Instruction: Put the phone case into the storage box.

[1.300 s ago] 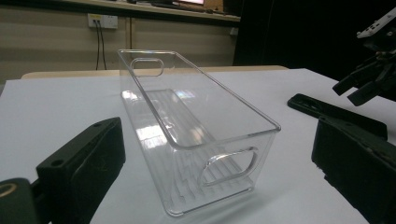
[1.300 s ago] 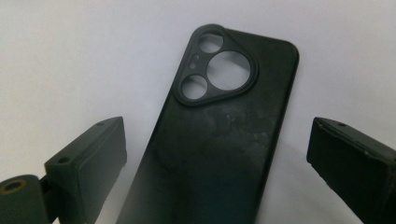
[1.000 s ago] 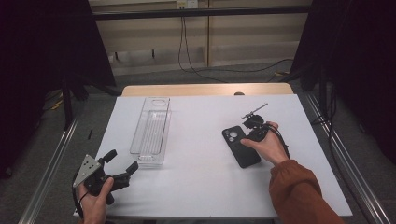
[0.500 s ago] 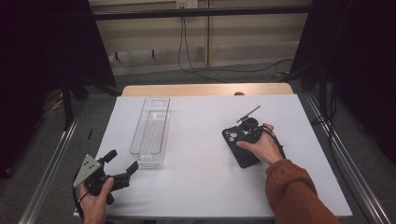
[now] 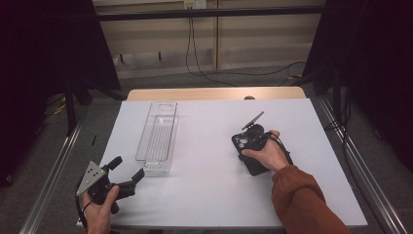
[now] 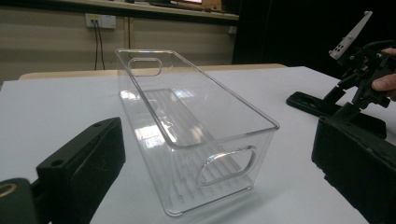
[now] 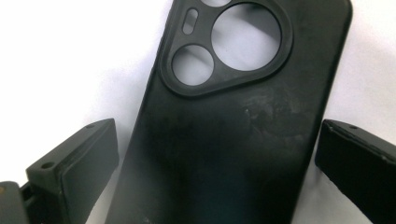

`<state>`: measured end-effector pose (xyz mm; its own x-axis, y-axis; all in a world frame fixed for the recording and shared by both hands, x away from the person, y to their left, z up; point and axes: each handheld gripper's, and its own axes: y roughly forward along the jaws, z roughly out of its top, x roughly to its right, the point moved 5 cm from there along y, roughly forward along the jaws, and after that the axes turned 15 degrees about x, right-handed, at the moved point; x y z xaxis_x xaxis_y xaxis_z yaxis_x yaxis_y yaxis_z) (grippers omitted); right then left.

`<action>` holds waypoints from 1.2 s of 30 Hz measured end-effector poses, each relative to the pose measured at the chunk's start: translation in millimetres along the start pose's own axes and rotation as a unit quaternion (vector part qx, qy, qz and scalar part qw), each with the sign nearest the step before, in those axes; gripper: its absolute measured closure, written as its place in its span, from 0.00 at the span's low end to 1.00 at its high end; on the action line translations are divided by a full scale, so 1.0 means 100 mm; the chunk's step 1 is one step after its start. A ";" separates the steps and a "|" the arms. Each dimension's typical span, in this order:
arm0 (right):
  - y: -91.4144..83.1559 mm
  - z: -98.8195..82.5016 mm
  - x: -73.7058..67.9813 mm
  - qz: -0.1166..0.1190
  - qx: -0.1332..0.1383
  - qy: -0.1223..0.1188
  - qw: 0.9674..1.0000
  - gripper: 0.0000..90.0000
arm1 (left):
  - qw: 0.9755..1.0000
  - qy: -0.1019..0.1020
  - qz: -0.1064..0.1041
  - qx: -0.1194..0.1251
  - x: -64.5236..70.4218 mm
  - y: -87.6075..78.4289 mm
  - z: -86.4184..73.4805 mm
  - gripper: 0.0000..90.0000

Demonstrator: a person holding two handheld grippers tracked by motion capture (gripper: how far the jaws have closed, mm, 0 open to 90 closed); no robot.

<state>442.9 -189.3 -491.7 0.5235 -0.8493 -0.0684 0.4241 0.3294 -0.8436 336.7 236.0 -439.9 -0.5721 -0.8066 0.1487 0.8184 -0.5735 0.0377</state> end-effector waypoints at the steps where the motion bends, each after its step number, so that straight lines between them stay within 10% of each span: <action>1: 0.00 0.00 0.00 -0.001 0.000 0.001 1.000 0.00 | 1.000 0.000 0.000 -0.001 0.00 0.00 0.00 0.03; 36: -0.04 0.02 -0.03 -0.001 0.000 -0.029 1.000 0.16 | 1.000 0.002 -0.002 -0.005 0.00 0.00 -0.01 0.03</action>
<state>441.1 -187.2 -486.8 0.5637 -0.8252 -0.0359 0.4252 0.3272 -0.8439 337.2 235.9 -441.0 -0.5753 -0.8049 0.1455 0.8156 -0.5780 0.0276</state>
